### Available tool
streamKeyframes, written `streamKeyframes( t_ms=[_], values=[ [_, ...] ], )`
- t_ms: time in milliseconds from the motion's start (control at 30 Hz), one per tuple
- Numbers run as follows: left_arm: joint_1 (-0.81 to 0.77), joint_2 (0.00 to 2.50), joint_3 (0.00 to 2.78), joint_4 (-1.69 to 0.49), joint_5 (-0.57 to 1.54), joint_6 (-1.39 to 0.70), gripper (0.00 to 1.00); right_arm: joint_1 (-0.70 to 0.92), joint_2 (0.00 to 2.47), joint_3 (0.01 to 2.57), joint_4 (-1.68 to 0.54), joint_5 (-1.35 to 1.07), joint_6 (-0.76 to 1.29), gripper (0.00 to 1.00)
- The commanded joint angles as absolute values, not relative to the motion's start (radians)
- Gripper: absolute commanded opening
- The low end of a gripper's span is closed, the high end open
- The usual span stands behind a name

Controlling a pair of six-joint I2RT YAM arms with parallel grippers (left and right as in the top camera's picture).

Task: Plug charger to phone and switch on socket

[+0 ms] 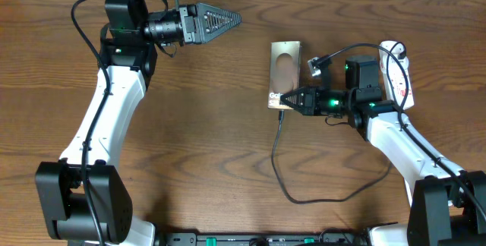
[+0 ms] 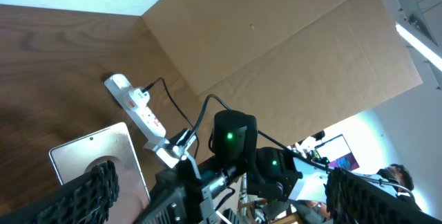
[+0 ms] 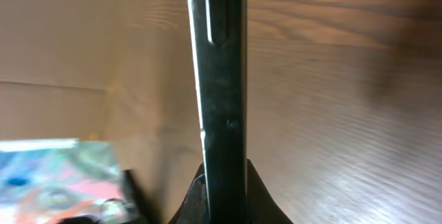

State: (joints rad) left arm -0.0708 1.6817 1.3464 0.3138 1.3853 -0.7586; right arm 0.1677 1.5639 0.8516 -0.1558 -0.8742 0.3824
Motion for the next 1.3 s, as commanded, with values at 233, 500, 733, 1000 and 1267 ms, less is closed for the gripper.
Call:
streamKeyframes(
  t_ms=[233,500,733,1000,1267],
  values=[
    [-0.068,1.668,1.346,0.316,1.396,-0.752,0.97,0.174,1.674,0.866,-0.176,-0.785,0.253,0.01],
    [-0.068,1.668,1.346,0.316,1.396,-0.752,0.97,0.174,1.779,0.866,-0.174,-0.825,0.253,0.01],
    [-0.068,1.668,1.346,0.316,1.396,-0.752,0.97,0.174,1.819,0.866,-0.167,-0.816,0.253,0.01],
    [-0.068,1.668,1.346,0.316,1.396,-0.752,0.97,0.174,1.833,0.866,-0.170,-0.785,0.253,0.07],
    [-0.068,1.668,1.346,0.316,1.396,-0.752,0.97,0.181,1.833,0.866,-0.172,-0.760,0.253,0.09]
  ],
)
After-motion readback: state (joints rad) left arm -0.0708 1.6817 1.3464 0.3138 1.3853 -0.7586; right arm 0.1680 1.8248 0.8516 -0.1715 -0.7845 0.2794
